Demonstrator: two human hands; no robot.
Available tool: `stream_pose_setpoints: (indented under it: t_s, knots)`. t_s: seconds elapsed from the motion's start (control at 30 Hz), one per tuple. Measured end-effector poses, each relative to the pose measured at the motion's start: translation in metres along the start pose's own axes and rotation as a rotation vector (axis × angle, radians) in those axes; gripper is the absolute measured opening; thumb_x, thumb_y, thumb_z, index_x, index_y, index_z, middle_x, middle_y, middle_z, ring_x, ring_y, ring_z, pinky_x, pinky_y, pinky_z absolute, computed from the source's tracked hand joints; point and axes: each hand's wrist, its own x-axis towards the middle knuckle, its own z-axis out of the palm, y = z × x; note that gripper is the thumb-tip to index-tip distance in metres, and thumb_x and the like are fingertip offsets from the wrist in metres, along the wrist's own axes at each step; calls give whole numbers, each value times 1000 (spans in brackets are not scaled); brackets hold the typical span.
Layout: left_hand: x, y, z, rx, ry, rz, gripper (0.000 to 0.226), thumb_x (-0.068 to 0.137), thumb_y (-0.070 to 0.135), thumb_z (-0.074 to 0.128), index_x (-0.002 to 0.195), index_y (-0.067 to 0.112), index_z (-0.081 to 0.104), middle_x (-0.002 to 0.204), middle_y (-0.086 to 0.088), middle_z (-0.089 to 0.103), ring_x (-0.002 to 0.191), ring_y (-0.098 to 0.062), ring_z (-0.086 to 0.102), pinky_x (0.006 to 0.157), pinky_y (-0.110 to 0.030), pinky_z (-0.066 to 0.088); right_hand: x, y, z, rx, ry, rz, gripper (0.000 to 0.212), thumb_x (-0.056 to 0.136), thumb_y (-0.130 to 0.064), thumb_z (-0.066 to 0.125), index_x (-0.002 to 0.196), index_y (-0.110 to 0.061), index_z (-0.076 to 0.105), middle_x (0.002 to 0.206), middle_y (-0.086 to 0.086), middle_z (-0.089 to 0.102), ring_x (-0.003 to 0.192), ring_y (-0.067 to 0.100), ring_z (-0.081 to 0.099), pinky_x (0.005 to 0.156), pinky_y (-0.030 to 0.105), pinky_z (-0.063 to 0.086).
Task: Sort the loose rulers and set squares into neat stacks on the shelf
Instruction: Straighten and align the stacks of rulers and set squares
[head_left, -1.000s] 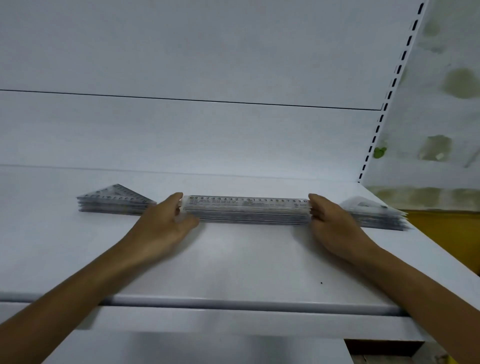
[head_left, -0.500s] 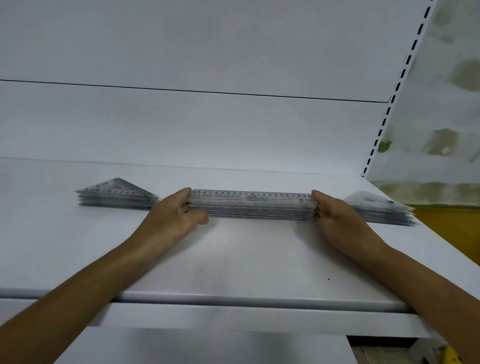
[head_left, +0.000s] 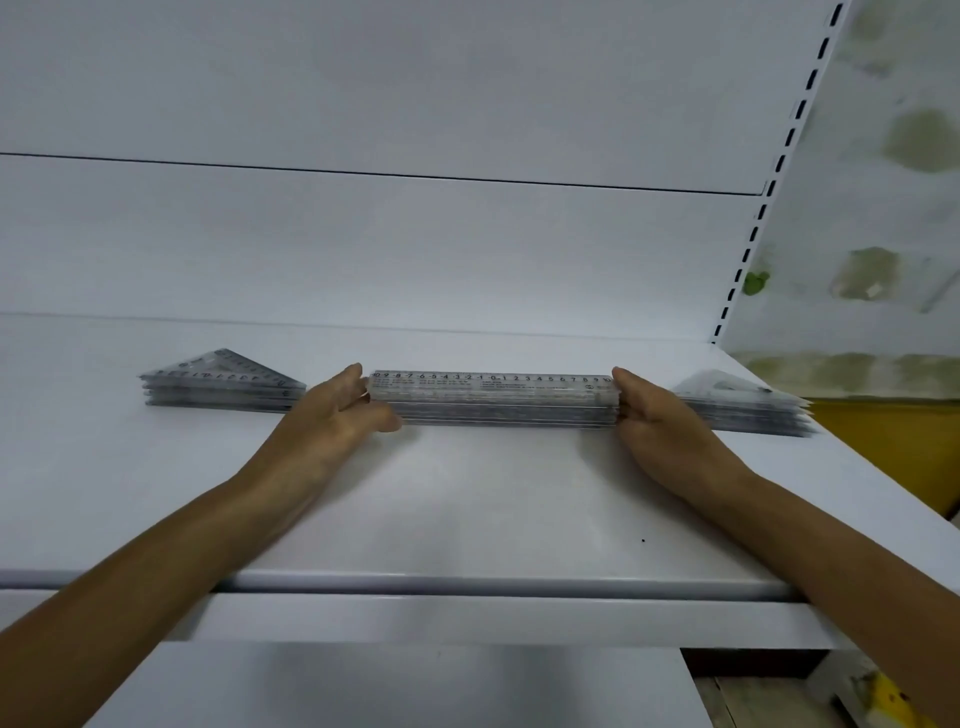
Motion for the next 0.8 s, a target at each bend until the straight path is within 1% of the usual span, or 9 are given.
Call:
stream_pose_setpoints:
  t_s: [0.07,0.13,0.2,0.27,0.37,0.53,0.6,0.67,0.8]
  knots:
    - [-1,-2,-2,-16,17,2,16,45,42,63,59,42,56,70,27,59,74,8,53,86,-26,33,1,4,2,16,31,5,10,82,7,35,88,2,41,81,18,50,75,28,39,65,33,31]
    - [-3,0,-1,-44,-8,34,13,48,40,63,58,48,60,72,31,61,73,13,56,86,-24,33,1,9,4,64,60,16,8,82,8,35,89,4,39,88,24,55,86,38,51,75,32,41]
    - [-5,0,0,-34,-22,59,16,53,36,64,59,49,59,70,31,60,70,15,53,81,-21,32,0,11,6,102,61,16,14,82,8,33,93,2,39,100,30,56,107,48,47,91,59,41]
    - [-4,0,0,-10,-8,52,16,54,34,64,62,46,57,71,26,56,71,9,50,76,-19,31,-1,12,6,107,58,4,17,81,4,32,96,-3,33,102,30,55,109,51,42,91,67,37]
    - [-3,-1,0,8,-6,23,19,46,44,64,63,44,56,77,20,46,76,4,44,77,-21,31,-1,11,6,100,52,-5,21,78,-3,31,97,-7,28,102,31,52,110,51,41,89,69,37]
    - [-7,5,4,51,-40,29,20,59,33,62,64,53,61,71,29,60,71,16,52,80,-13,35,-2,10,5,85,37,-20,26,81,7,32,100,-11,34,101,25,58,108,49,45,90,65,40]
    - [-7,5,6,54,3,21,17,61,33,59,69,48,60,75,27,60,72,12,51,77,-9,36,-3,8,5,88,46,-29,31,82,6,33,102,-18,33,101,21,60,107,46,48,92,62,41]
    - [-9,6,8,57,41,9,19,64,32,62,75,48,58,78,29,60,77,11,51,78,-10,36,-4,7,6,96,40,-20,25,83,2,33,102,-14,35,102,20,61,106,45,49,93,62,40]
    - [-10,6,9,66,27,34,26,80,12,62,67,35,57,65,36,61,65,23,53,61,4,36,-5,5,5,88,21,4,22,82,3,31,99,-3,43,103,23,60,107,45,49,92,63,39]
